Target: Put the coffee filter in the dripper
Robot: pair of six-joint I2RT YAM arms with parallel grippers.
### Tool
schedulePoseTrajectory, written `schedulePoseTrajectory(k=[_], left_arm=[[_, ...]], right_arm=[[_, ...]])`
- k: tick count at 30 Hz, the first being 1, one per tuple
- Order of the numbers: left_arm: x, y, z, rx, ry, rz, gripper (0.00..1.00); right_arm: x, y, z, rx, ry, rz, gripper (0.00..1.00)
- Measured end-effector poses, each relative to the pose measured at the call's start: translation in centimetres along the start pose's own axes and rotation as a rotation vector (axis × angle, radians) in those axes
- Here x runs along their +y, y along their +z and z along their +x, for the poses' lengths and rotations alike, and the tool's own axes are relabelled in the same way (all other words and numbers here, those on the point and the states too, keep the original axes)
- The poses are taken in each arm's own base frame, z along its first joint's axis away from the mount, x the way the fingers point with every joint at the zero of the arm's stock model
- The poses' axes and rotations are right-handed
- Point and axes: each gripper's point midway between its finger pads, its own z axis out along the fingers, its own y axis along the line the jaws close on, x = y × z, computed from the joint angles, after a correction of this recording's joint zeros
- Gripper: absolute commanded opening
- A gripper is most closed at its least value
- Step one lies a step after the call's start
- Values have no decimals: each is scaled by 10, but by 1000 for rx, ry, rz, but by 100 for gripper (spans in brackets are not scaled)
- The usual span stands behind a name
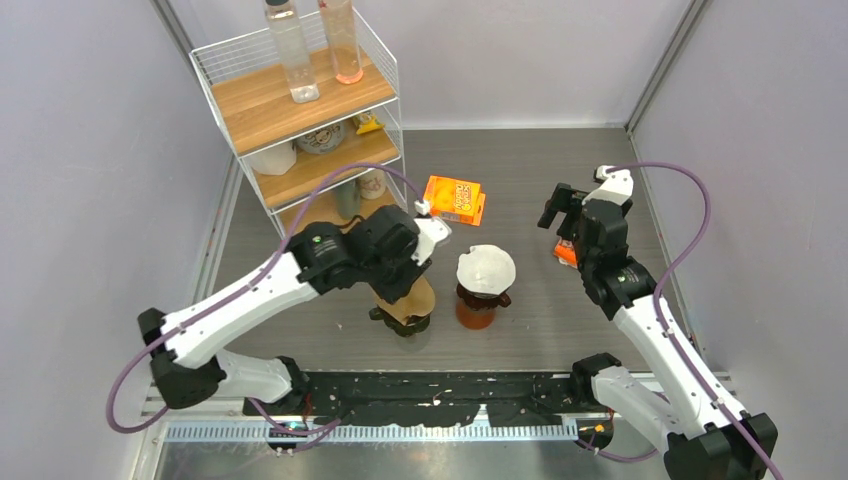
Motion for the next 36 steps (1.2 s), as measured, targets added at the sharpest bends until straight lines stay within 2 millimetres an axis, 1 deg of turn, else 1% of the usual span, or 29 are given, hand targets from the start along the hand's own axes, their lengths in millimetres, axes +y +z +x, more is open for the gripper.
schedulePoseTrajectory(k=[1,2,3,4,6,7,9,11,13,14,17,18,19,21,22,23,25,27,29,30,36], left_arm=[[2,-10,-6,-38,-1,-10,54],[4,-19,-11,-72,0,-16,72],[6,-32,-16,-122,-3,-24,89],[9,-46,-22,-176,-15,-37,98],[20,-70,-29,-277,-49,-87,100],[30,-86,-33,-343,-85,-136,100],[47,-103,-37,-418,-155,-211,100],[77,-119,-39,-497,-291,-329,99],[107,-125,-35,-541,-422,-426,99],[126,-124,-27,-548,-507,-489,100],[166,-110,0,-528,-701,-629,100],[176,-101,12,-521,-763,-663,99],[185,-87,25,-498,-817,-692,100],[196,-62,51,-447,-897,-730,99],[201,-48,67,-422,-944,-751,100],[204,-38,79,-403,-981,-766,99],[209,-23,100,-391,-1055,-793,99],[215,-13,114,-388,-1117,-815,100],[220,-9,121,-395,-1161,-835,99],[223,-10,121,-407,-1178,-844,100],[235,-12,106,-533,-1243,-855,100]], right_arm=[[0,0,0,-2,0,-1,95],[0,-1,-1,-3,0,-1,95],[0,-1,-1,-4,-1,-2,95],[0,-1,-2,-6,-2,-2,95],[-1,-2,-3,-9,-3,-3,96],[-1,-2,-3,-11,-5,-2,95],[-1,-3,-4,-14,-5,-1,95],[-2,-3,-4,-16,-7,0,95],[-2,-3,-5,-17,-7,1,95],[-3,-3,-5,-18,-7,6,95],[-7,-2,-6,-22,-3,22,96],[-8,-2,-6,-23,-2,27,96],[-10,-2,-7,-23,-1,32,96],[-12,-1,-6,-23,-1,44,95],[-14,0,-6,-20,-2,51,95],[-14,1,-4,-17,-4,55,95],[-15,3,-2,-8,-9,63,96],[-16,4,0,-2,-12,70,95],[-18,3,0,-4,-10,80,95],[-19,3,-1,-5,-10,85,95],[-24,4,-1,-13,2,116,95]])
